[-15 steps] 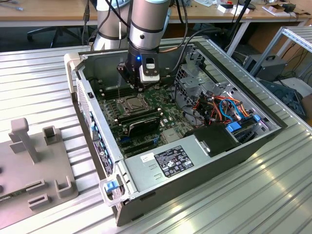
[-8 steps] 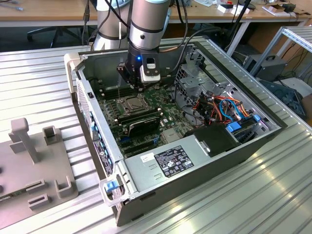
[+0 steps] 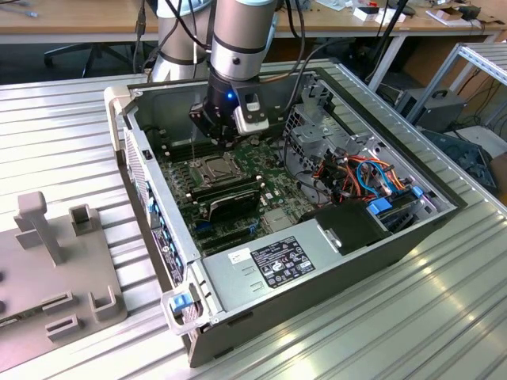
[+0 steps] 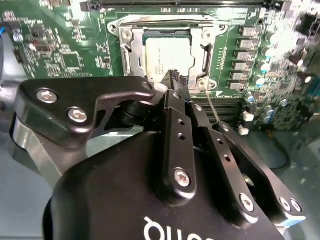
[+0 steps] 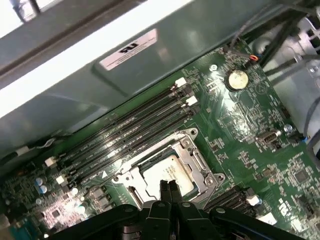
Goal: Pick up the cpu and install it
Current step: 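Install the first cpu locking lever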
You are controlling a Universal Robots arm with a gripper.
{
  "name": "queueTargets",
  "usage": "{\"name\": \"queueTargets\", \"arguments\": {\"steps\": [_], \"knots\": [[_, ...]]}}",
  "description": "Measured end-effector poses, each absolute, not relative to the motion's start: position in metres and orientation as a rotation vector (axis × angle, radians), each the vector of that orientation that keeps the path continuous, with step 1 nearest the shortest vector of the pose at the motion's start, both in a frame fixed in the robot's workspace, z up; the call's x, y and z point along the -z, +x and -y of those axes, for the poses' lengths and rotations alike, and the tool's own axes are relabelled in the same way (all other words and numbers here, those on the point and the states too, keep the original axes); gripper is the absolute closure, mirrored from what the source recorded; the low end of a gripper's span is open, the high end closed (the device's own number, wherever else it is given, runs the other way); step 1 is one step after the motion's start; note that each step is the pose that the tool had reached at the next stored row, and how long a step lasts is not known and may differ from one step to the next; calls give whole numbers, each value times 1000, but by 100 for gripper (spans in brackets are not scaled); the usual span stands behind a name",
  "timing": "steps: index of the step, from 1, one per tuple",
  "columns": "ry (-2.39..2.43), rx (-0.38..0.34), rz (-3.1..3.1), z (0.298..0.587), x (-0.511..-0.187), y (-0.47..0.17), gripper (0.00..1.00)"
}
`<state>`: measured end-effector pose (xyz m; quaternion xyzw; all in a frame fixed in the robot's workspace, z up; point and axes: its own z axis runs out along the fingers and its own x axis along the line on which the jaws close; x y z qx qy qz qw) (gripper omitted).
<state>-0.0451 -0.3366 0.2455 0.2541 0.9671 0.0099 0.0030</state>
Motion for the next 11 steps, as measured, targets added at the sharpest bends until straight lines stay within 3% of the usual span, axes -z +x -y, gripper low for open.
{"name": "queueTargets", "arguments": {"steps": [11], "knots": [[465, -32, -3103, 337, -245, -45, 89]]}}
